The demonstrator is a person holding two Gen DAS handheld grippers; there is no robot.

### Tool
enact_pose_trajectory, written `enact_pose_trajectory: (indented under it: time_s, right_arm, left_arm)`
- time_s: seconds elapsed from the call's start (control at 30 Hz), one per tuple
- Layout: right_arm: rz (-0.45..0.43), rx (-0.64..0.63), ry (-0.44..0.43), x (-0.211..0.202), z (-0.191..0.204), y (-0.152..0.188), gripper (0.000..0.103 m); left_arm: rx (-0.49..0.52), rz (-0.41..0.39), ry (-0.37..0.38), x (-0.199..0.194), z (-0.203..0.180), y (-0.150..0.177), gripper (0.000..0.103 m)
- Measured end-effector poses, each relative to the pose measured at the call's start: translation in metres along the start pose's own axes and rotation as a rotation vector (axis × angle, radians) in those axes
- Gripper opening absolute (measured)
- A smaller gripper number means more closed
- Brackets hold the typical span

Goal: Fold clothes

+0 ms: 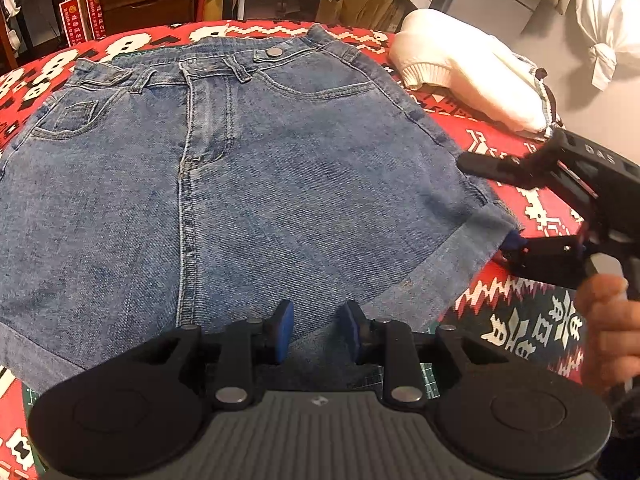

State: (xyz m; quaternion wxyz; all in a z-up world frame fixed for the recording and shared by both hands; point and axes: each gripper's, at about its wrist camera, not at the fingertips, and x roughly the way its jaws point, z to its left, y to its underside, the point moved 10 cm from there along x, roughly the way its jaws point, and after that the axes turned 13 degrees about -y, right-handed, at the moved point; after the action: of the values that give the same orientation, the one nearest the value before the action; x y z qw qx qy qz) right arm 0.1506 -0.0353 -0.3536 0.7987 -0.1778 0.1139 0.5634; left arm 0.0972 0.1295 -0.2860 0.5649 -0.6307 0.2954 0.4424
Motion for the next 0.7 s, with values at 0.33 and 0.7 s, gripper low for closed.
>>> enact_pose_trajectory:
  time_s: [0.33, 0.7]
  right_arm:
    - [-0.039, 0.006, 0.085, 0.022, -0.001, -0.01, 0.004]
    - [-0.084, -0.042, 0.153, -0.044, 0.003, -0.008, 0.004]
  left_arm:
    - [0.035, 0.005, 0.001, -0.002, -0.014, -0.001, 0.027]
    - [0.066, 0.012, 0.084, -0.022, -0.031, 0.0, 0.026]
